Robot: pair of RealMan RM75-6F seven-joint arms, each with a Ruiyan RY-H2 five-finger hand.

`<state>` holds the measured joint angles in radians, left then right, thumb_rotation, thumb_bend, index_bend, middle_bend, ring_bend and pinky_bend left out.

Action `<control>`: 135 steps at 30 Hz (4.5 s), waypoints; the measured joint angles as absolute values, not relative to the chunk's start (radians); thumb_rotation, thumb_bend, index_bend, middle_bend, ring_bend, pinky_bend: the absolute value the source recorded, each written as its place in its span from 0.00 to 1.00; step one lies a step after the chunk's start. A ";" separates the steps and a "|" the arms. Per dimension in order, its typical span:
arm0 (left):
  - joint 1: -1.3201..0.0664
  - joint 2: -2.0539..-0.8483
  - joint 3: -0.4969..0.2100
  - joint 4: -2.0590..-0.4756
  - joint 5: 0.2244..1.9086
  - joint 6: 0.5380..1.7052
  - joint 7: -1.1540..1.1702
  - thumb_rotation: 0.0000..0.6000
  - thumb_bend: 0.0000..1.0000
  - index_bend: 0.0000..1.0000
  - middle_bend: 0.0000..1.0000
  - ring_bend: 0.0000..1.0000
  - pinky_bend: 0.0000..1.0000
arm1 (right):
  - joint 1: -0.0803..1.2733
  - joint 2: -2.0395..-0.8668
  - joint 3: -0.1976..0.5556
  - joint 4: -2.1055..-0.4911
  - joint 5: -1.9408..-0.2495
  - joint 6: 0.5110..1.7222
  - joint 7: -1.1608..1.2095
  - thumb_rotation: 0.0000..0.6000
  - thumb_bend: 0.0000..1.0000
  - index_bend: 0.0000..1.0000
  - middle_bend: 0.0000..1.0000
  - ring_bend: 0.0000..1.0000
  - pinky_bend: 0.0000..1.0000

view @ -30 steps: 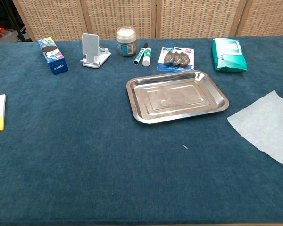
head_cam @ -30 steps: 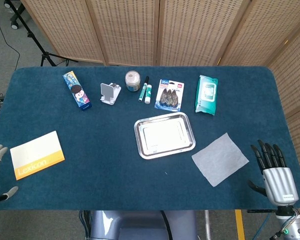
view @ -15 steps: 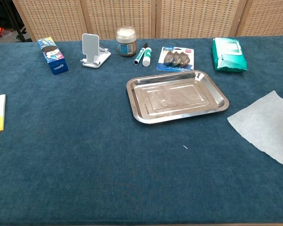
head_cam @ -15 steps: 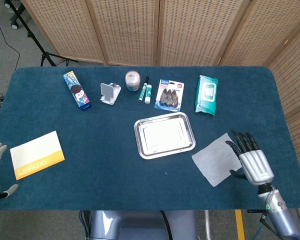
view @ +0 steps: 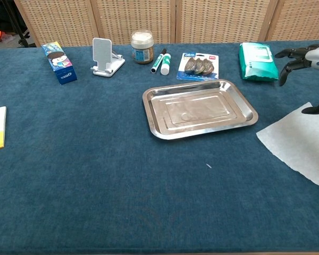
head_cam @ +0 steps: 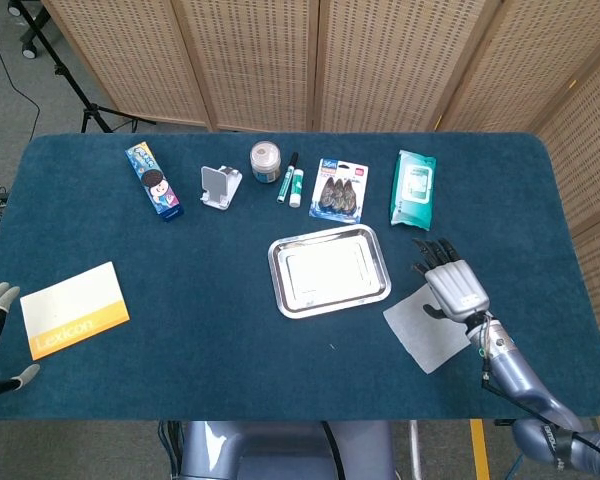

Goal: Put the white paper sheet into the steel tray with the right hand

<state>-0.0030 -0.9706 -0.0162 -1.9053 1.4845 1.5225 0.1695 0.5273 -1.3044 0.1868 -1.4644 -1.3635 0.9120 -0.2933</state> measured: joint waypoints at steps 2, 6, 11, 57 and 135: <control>-0.005 -0.973 -0.018 -1.904 1.477 1.518 0.173 1.00 0.00 0.00 0.00 0.00 0.00 | 0.546 -1.331 0.187 -1.422 -1.350 0.890 -0.305 1.00 0.31 0.31 0.00 0.00 0.00; -0.016 -0.975 -0.023 -1.904 1.450 1.493 0.180 1.00 0.00 0.00 0.00 0.00 0.00 | 0.580 -1.375 0.184 -1.345 -1.327 0.850 -0.316 1.00 0.36 0.32 0.00 0.00 0.00; -0.027 -0.975 -0.032 -1.907 1.426 1.478 0.181 1.00 0.00 0.00 0.00 0.00 0.00 | 0.617 -1.418 0.178 -1.260 -1.314 0.814 -0.308 1.00 0.41 0.34 0.00 0.00 0.00; -0.056 -0.992 -0.039 -1.904 1.376 1.451 0.215 1.00 0.00 0.00 0.00 0.00 0.00 | 0.644 -1.454 0.103 -1.127 -1.356 0.837 -0.110 1.00 0.57 0.65 0.00 0.00 0.00; -0.085 -0.934 -0.033 -1.887 1.337 1.370 0.059 1.00 0.00 0.00 0.00 0.00 0.00 | 1.141 -1.922 0.341 -0.894 -0.612 0.886 -0.809 1.00 0.56 0.59 0.00 0.00 0.00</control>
